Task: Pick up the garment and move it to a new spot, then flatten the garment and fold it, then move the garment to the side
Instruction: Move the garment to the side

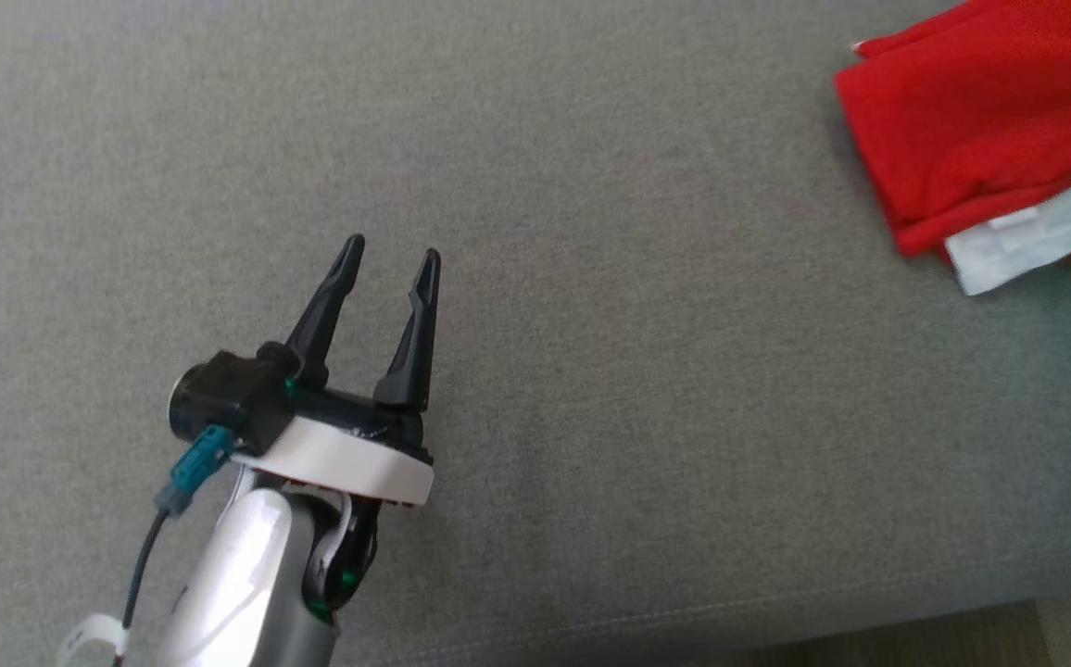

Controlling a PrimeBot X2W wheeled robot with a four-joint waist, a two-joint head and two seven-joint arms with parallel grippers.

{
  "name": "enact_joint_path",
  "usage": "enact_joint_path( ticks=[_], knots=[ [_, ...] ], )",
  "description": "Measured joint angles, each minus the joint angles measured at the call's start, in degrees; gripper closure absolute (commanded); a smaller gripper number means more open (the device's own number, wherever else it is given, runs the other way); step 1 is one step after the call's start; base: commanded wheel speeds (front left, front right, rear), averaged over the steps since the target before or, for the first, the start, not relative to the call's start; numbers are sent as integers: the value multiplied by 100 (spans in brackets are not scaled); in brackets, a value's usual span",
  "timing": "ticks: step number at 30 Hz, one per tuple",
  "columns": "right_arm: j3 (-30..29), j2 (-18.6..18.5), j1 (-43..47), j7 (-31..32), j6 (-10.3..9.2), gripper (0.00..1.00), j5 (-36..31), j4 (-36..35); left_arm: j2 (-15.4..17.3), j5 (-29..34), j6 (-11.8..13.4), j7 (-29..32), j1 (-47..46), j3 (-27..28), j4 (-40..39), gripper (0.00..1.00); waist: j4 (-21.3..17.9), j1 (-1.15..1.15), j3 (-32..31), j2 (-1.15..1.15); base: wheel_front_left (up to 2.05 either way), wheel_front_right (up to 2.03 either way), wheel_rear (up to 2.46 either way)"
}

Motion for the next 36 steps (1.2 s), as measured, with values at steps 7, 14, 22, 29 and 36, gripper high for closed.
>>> enact_joint_path(
  ticks=[7,14,22,29,36],
  knots=[
    [-627,24,-69,279,0,100,-523,390,-7,33,-47,-1,-77,16,3,0,88,0,293,0,0,0,0],
    [-1184,211,-66,401,0,0,-945,517,-9,40,-53,-9,-167,20,48,0,88,0,347,0,0,0,0],
    [-1466,465,-33,292,0,0,-1290,385,-9,27,-94,-9,-160,21,143,0,96,0,82,0,0,0,0],
    [-1369,1012,334,69,0,0,-1011,4,-11,-111,-35,-9,103,45,146,0,169,0,-530,0,0,0,0],
    [-960,1723,1052,-321,0,0,-337,-936,-8,-245,94,-9,631,268,123,0,302,-1,-1291,0,0,0,0]
  ],
)
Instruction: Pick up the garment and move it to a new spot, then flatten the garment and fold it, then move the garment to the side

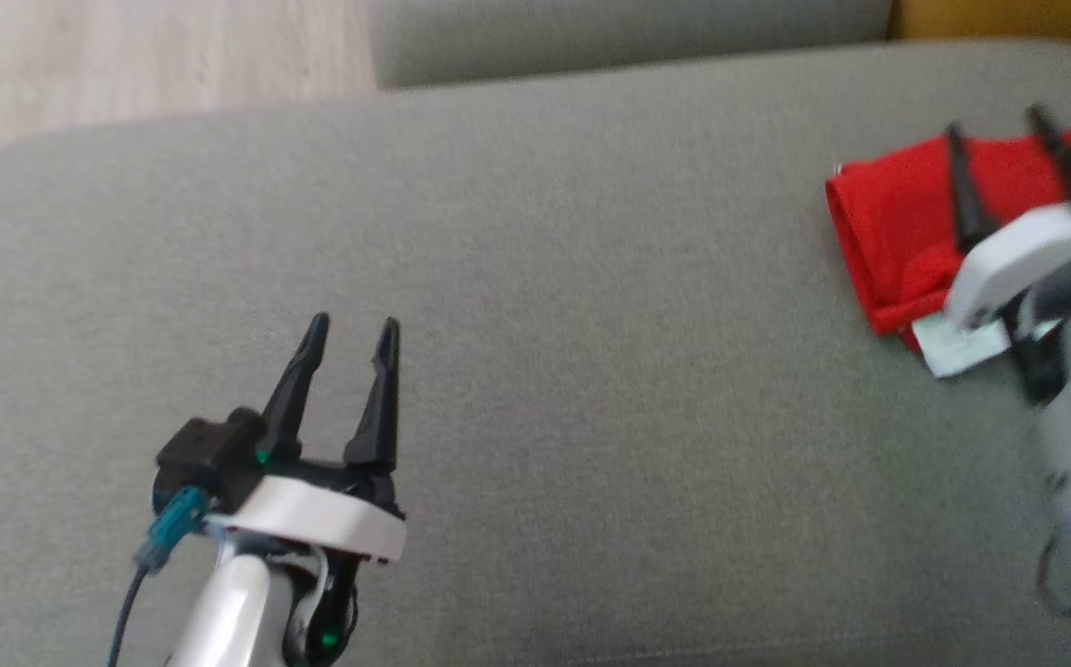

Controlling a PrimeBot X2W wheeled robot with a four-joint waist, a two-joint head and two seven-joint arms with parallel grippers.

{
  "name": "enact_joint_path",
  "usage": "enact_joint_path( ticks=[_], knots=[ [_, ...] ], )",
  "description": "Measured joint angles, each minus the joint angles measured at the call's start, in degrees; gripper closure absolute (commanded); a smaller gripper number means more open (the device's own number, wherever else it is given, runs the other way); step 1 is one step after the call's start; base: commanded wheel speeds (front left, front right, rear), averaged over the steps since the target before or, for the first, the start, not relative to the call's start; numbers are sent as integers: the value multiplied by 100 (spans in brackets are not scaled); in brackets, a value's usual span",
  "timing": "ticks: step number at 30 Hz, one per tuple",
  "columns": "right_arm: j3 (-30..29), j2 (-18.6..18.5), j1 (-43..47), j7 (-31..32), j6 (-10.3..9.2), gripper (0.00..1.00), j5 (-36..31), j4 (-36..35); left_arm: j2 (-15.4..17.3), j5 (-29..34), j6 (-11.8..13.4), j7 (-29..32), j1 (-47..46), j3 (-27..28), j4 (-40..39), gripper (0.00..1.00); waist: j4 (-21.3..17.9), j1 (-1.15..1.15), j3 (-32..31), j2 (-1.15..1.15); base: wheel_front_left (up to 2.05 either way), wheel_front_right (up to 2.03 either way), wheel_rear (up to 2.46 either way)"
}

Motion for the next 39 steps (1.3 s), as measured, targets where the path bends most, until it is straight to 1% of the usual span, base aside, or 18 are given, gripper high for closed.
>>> enact_joint_path(
  ticks=[3,7,12,15,18,21,25,30,37,39],
  knots=[
    [18,234,538,-162,0,0,337,-410,3,2,43,0,139,130,-37,0,83,0,-291,0,0,0,0],
    [-415,599,1393,-292,0,0,751,-876,11,33,41,0,424,186,-47,0,218,0,-641,0,0,0,0],
    [-787,1112,2293,-430,0,0,834,-1486,19,100,65,0,725,322,-119,0,405,0,-905,0,0,0,0],
    [-821,1282,2702,-437,0,0,829,-1752,18,101,101,0,829,320,-130,0,459,0,-992,0,0,0,0],
    [-812,1340,3088,-505,0,0,870,-2005,19,101,123,0,994,315,-123,0,454,0,-1035,0,0,0,0],
    [-686,1357,3399,-656,0,0,989,-2152,19,101,167,0,1121,318,-124,0,437,0,-1067,0,0,0,0],
    [-298,1384,3683,-864,0,0,1234,-2304,20,101,276,0,1213,347,-168,0,405,0,-1093,0,0,0,0],
    [-58,1386,3834,-983,0,0,1333,-2364,20,101,381,0,1274,368,-183,0,381,0,-1087,0,0,0,0],
    [33,1386,3845,-1048,0,0,1434,-2350,20,80,526,0,1274,460,-240,0,359,0,-1073,0,0,0,0],
    [36,1386,3843,-1062,0,0,1484,-2334,19,-189,602,0,1276,463,-140,0,352,0,-1079,0,0,0,0]
  ],
)
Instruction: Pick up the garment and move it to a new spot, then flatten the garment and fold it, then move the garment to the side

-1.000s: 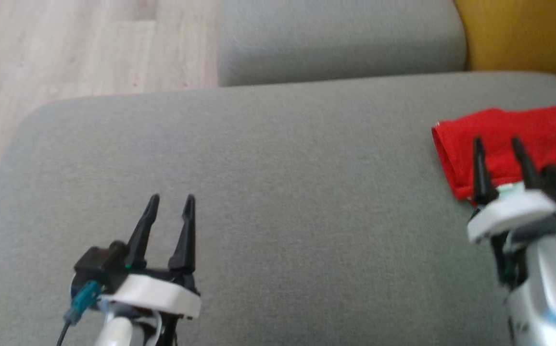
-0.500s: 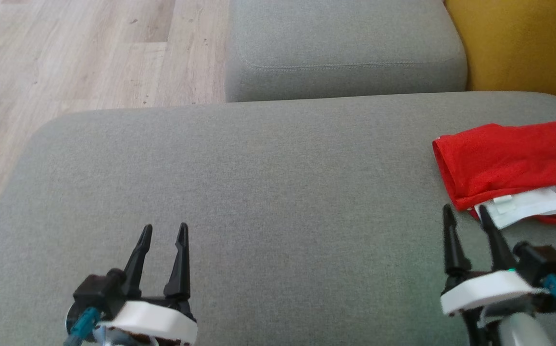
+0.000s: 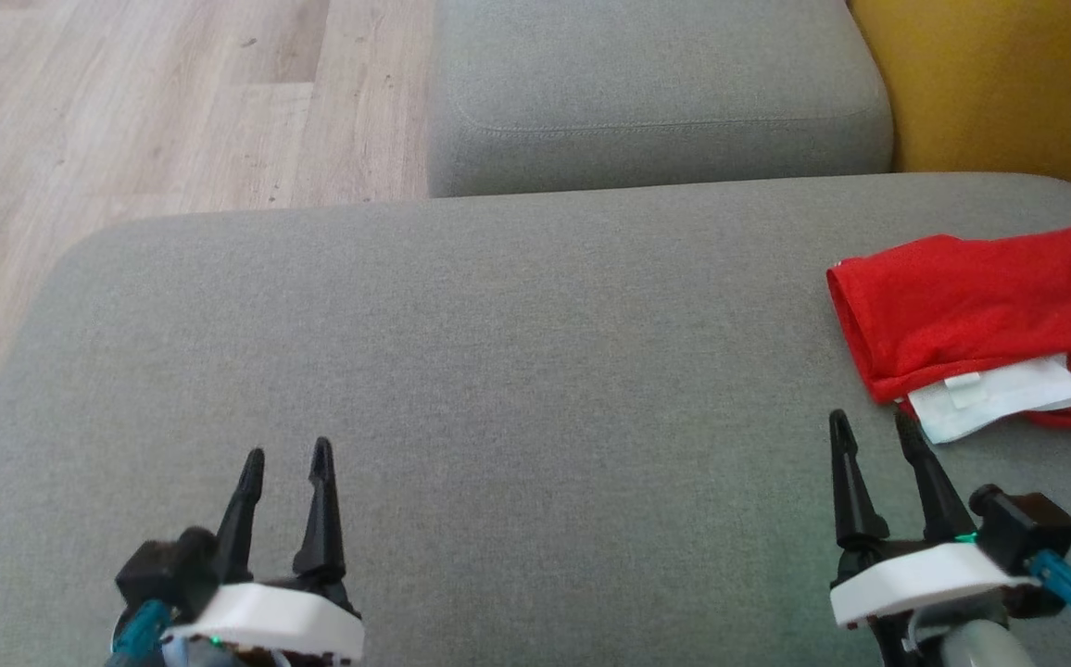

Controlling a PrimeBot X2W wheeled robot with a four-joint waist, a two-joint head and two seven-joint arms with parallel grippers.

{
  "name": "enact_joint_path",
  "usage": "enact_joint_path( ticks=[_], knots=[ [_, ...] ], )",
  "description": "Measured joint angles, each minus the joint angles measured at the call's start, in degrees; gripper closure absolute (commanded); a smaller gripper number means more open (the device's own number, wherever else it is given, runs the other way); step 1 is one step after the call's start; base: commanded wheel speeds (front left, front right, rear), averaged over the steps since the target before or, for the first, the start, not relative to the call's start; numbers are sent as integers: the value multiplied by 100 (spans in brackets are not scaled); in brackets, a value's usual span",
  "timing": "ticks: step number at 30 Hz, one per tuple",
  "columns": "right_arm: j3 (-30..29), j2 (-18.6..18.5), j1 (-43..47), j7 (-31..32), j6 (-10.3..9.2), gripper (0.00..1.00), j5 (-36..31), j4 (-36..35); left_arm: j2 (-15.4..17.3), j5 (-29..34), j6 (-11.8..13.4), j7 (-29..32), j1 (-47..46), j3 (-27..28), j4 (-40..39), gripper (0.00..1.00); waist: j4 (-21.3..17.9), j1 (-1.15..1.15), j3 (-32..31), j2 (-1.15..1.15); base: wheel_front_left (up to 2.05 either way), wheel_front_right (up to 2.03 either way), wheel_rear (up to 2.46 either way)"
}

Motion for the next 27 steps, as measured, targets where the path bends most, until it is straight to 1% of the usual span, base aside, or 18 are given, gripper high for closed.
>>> enact_joint_path(
  ticks=[2,5,9,18,22,26,27],
  knots=[
    [-11,0,-1,-41,0,0,55,27,3,-133,14,0,12,1,92,0,-5,0,-5,0,0,0,0],
    [-25,0,-3,-42,0,0,59,66,1,-203,-69,0,18,-14,242,0,-14,0,-15,0,0,0,0],
    [-35,0,-10,-54,0,0,58,81,0,-402,-324,0,25,-12,274,0,-31,0,-23,0,0,0,0],
    [-44,0,-14,-91,0,0,57,83,2,-423,-391,0,59,84,264,0,-53,0,-18,0,0,0,0],
    [-36,0,-15,-90,0,0,57,83,2,-428,-498,0,75,92,223,0,-62,0,-17,0,0,0,0],
    [-24,0,-15,-88,0,0,57,82,2,-597,-539,0,85,111,305,0,-75,0,-19,0,0,0,0],
    [-23,1,-10,-88,0,100,57,123,1,-606,-539,1,86,107,365,100,-78,0,-19,0,0,0,0]
  ],
)
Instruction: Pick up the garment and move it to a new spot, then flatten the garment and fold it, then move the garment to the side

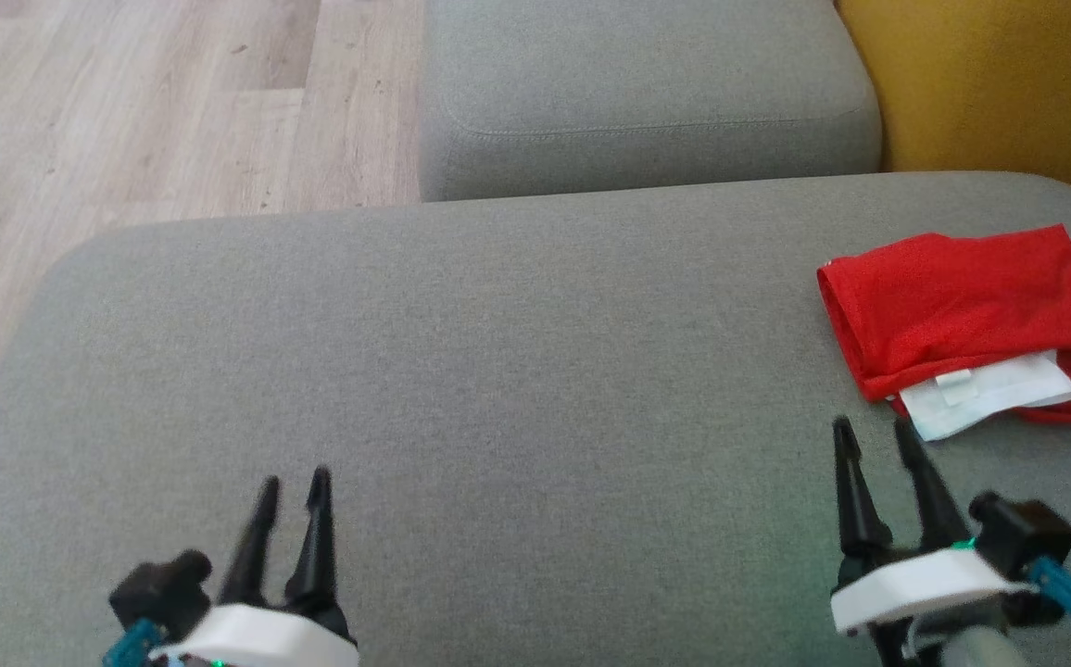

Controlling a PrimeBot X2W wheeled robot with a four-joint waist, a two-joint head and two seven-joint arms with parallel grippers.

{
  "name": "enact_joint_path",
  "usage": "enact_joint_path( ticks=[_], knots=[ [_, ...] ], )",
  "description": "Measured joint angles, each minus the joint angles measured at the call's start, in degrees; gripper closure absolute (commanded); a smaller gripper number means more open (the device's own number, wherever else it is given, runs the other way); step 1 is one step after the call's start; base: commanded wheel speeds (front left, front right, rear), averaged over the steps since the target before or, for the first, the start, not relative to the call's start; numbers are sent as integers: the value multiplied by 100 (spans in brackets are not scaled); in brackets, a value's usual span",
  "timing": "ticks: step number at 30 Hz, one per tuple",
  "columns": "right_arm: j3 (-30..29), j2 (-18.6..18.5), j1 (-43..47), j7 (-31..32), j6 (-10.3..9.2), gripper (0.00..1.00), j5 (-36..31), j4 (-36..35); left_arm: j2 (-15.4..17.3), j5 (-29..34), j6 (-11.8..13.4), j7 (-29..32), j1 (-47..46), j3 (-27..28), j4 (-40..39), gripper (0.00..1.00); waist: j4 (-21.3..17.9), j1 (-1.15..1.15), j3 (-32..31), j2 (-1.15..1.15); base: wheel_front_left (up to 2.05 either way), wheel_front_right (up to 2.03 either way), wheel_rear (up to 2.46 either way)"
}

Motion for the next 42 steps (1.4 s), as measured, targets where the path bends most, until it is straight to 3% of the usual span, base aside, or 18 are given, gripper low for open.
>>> enact_joint_path(
  ticks=[6,42],
  knots=[
    [1,5,368,34,0,100,79,431,-7,-89,0,52,297,-53,452,100,-6,0,11,0,0,0,0],
    [-293,7,198,567,0,100,2187,299,-4,-1983,-101,600,-5,311,490,100,-43,0,161,0,0,0,0]
  ],
)
